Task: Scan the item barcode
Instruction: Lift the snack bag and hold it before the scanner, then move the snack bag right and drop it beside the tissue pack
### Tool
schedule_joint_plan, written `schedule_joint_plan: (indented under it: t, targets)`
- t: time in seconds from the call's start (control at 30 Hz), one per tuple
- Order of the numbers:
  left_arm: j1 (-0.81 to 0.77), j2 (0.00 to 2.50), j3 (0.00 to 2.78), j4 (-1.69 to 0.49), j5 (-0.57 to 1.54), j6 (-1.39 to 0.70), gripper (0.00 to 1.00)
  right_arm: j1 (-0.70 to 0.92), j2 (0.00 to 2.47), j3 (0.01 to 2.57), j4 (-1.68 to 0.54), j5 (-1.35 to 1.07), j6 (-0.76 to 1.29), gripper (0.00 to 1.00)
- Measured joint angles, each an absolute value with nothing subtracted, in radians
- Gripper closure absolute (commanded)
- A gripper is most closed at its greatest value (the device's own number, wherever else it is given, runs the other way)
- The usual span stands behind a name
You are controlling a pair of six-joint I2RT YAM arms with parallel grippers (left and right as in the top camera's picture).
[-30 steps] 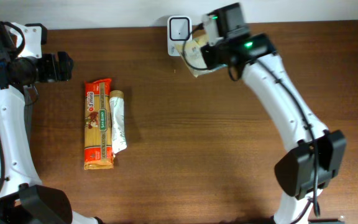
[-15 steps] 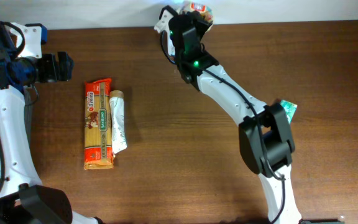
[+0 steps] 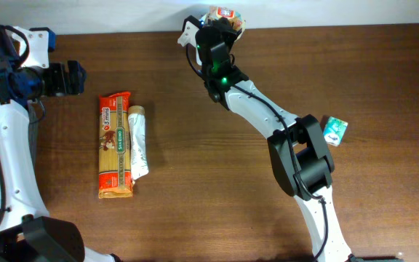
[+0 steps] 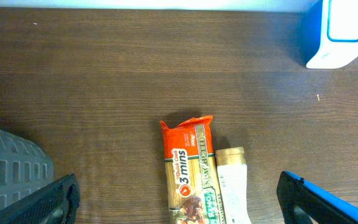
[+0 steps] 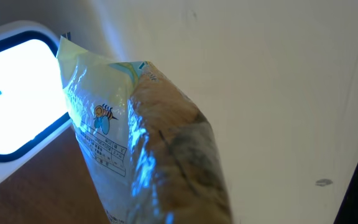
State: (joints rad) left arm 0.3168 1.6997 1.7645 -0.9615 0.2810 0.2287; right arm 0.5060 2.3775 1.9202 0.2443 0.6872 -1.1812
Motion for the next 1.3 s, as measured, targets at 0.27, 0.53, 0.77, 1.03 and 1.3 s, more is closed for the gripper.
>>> schedule_joint_plan:
  t: [0.27,0.53,0.77,1.03,1.3]
  targets:
    - [0.317,1.700,1.765,-0.962,0.281,0.229,0.01,0.507,2.378,1.920,0.262,0.687,-1.182,0.96]
    - [0.317,1.700,1.765,-0.962,0.281,0.229,0.01,0.524,2.378,1.920,0.328,0.688,-1.194,0.96]
    - [0.317,1.700,1.765,-0.962,0.281,0.229,0.01,0.565,2.365,1.919,0.185,0.690,-1.175,0.96]
    - [0.317,1.700,1.765,-0.959,0.281,0.229,0.01,0.559,1.900,1.922,-0.492,0.511,-0.585,0.96]
    - [0.317,1.700,1.765,-0.962,0.281,0.229,0.01,0.128,1.750,1.927,-1.153,-0.062,0.074,0.96]
